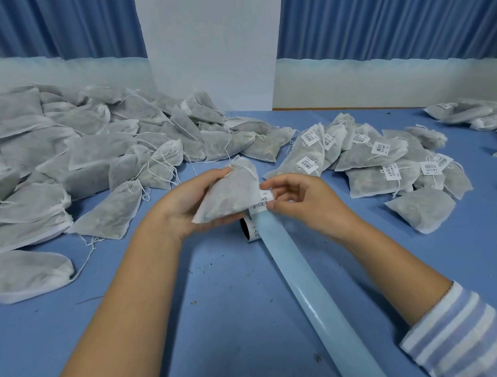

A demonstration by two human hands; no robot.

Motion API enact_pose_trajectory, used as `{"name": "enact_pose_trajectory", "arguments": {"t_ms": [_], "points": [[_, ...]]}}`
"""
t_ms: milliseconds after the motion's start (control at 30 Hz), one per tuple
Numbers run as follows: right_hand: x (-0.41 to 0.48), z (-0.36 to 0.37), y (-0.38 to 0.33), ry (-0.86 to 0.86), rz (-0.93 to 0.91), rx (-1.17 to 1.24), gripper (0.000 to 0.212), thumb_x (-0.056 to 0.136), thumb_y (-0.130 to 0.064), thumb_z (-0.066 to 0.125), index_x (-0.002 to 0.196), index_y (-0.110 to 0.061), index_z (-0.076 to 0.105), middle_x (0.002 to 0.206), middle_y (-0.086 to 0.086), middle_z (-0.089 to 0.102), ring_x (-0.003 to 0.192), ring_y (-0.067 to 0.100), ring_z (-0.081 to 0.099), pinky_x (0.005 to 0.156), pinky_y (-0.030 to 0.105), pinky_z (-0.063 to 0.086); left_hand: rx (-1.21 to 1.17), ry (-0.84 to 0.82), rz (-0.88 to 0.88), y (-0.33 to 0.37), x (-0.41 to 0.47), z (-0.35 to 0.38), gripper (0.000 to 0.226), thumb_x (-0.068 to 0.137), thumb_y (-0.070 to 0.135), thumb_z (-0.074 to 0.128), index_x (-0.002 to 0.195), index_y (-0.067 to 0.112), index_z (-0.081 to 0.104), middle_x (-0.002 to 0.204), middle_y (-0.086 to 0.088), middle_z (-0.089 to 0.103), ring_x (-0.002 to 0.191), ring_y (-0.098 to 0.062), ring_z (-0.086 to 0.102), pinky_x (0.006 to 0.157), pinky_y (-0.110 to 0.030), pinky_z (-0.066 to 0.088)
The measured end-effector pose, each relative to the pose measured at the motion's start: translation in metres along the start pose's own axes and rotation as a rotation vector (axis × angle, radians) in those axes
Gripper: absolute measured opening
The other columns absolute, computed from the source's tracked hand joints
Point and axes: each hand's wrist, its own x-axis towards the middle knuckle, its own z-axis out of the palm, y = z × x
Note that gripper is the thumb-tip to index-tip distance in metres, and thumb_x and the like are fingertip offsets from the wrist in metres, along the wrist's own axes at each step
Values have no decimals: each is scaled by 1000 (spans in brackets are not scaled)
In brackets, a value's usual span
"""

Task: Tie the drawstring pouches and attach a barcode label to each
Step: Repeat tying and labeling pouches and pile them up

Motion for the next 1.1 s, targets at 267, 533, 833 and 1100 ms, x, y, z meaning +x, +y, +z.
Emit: {"name": "enact_pose_trajectory", "arguments": {"t_ms": [267, 533, 833, 1100], "points": [[-3, 7, 2, 168, -248, -406, 38, 78, -7, 77, 89, -40, 62, 95, -5, 51, 87, 2, 53, 73, 13, 45, -117, -56, -23, -3, 8, -1, 49, 77, 19, 70, 123, 3, 64, 130, -14, 65, 112, -28, 67, 97, -46, 54], [-6, 13, 3, 159, -444, -567, 31, 73, -22, 85, 100, -15, 71, 92, -5, 56, 86, -6, 49, 77, 4, 32, -229, -59, -46, -5, 10, 3, 38, 75, 13, 67, 111, 4, 64, 115, -8, 66, 104, -19, 65, 102, -31, 50], [-7, 9, 6, 208, -610, -747, 18, 81, -14, 79, 98, -11, 75, 89, 4, 68, 86, 13, 54, 84, 14, 37, -326, -94, -106, -8, 9, 6, 27, 97, 9, 54, 113, -10, 63, 118, -24, 68, 111, -30, 65, 85, -40, 57], [-8, 15, 5, 182, -341, -438, 13, 78, -21, 81, 88, -25, 74, 81, -17, 69, 82, -3, 60, 67, 7, 38, -262, -101, -98, -7, 10, 2, 33, 97, 14, 55, 119, -9, 61, 120, -28, 66, 85, -32, 74, 72, -39, 62]]}}
